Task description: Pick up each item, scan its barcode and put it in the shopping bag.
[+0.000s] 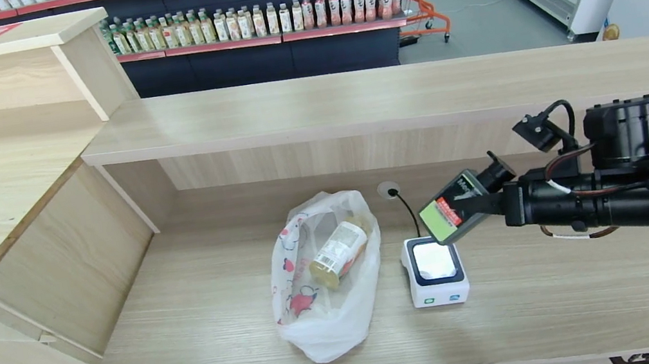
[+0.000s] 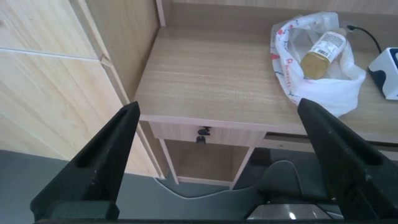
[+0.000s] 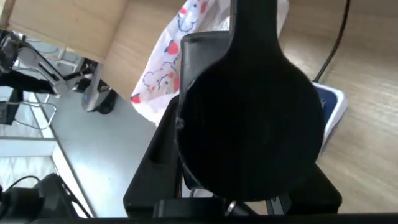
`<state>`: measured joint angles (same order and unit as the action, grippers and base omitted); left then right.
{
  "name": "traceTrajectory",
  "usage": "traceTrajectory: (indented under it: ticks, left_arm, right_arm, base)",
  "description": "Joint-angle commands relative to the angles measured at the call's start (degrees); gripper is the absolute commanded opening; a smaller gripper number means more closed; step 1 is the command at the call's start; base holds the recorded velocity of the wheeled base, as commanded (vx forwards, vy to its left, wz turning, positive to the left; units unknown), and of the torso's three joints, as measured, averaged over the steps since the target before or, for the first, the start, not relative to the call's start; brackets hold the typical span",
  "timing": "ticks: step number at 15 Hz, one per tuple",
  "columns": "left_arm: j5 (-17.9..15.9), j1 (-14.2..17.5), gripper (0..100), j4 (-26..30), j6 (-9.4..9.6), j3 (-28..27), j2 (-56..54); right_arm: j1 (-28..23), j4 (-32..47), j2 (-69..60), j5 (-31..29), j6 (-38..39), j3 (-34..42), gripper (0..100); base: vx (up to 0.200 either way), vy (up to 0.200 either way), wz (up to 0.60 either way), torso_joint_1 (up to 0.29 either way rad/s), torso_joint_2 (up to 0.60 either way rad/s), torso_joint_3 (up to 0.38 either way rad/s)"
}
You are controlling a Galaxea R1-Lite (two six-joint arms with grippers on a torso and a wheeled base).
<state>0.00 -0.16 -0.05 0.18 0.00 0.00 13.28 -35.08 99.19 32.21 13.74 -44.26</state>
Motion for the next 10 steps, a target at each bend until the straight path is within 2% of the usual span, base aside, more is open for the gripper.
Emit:
traceTrajectory:
  ticks: [1,3,10]
  left_arm:
    - [0.0,0.1,100,0.0,-0.01,0.0,0.1]
    - [0.0,0.1,100,0.0,0.08,0.0,0.0]
    - [0.0,0.1,100,0.0,-0.01,0.0,0.1]
  right_arm:
    - [0.8,-0.1,-3.0,0.1,0.1,0.7,0]
    - [1.9,0.0,-2.1,0.1,0.0,0.4,0]
    - [8.0,-0.4,9.5,-0.7,-6.3,-2.3,0]
  base:
    - [0.0,0.2,0.0,-0.007,-0.01,0.002]
    - [0.0,0.2,0.0,0.01,0.0,0.002]
    - [0.0,0.0,0.0,0.0,0.0,0.0]
